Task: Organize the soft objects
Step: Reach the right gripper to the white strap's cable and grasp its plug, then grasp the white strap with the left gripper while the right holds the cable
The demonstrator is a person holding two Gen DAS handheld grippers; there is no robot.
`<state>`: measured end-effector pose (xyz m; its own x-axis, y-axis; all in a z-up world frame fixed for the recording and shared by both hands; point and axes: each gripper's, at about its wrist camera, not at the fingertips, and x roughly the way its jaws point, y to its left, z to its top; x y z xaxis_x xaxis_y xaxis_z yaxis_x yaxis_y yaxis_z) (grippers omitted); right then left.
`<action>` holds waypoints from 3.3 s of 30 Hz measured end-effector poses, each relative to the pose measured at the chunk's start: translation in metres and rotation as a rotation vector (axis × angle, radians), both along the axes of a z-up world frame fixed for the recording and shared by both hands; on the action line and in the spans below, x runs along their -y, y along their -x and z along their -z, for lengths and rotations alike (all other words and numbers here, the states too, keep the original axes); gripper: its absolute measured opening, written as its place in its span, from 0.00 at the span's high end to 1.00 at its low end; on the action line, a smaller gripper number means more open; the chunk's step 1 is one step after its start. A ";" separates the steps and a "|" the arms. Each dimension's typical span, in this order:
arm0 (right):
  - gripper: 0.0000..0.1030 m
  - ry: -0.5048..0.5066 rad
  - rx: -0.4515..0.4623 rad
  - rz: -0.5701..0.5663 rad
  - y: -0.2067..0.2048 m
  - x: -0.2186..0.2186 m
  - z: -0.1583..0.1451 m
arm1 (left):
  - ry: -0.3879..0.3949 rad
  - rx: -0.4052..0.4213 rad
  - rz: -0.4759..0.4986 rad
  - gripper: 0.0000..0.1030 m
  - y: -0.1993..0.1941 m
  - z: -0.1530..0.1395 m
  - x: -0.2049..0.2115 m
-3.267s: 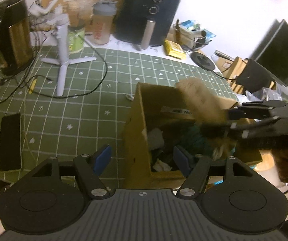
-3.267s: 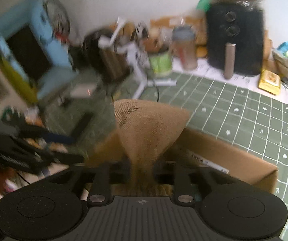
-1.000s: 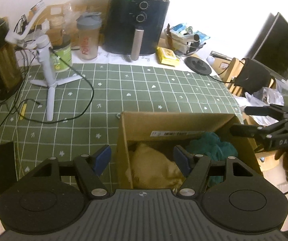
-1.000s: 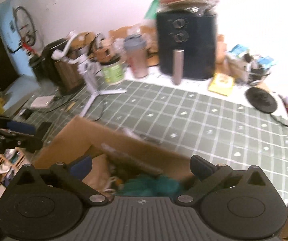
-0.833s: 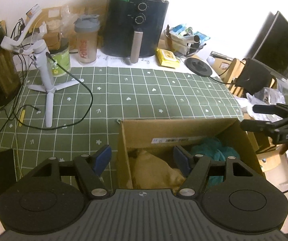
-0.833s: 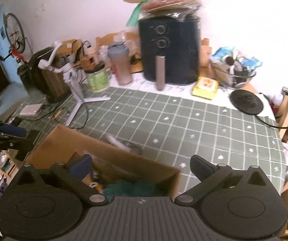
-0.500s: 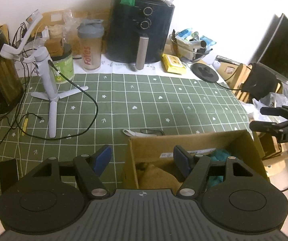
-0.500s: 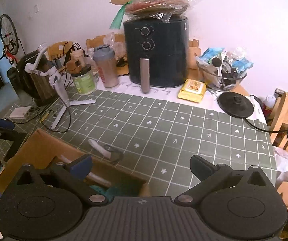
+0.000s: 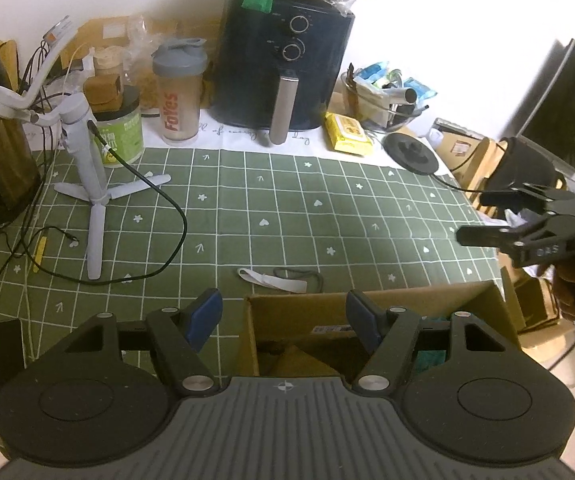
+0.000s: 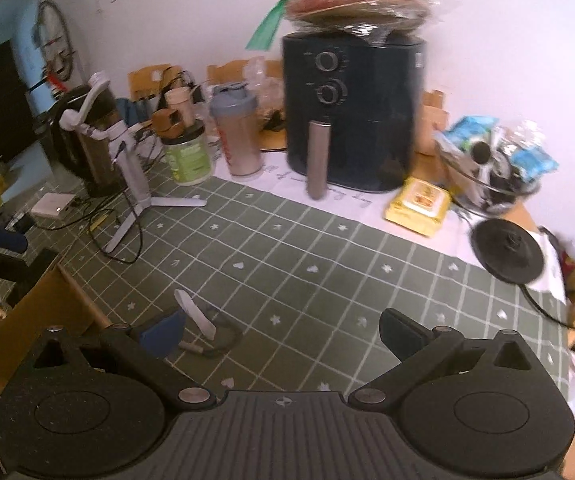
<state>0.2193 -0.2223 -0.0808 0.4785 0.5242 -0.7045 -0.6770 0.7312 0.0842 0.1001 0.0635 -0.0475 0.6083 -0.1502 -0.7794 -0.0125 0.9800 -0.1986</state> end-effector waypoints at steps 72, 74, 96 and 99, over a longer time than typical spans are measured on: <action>0.91 0.402 -0.095 -0.646 -0.056 -0.080 0.144 | -0.006 -0.027 -0.133 0.34 -0.022 0.000 -0.027; 0.91 0.394 -0.098 -0.599 -0.056 -0.071 0.140 | -0.018 -0.015 -0.103 0.34 -0.028 -0.002 -0.026; 0.91 0.153 -0.098 -0.046 -0.041 0.005 0.082 | -0.125 -0.038 0.396 0.35 -0.118 0.023 0.002; 0.91 0.123 -0.106 0.006 -0.033 0.012 0.078 | -0.139 -0.067 0.474 0.35 -0.130 0.038 0.008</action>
<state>0.2526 -0.2346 -0.1585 0.4009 0.4279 -0.8101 -0.6643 0.7447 0.0646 0.2299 0.0554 -0.0851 0.4459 -0.2903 -0.8467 0.4326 0.8980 -0.0801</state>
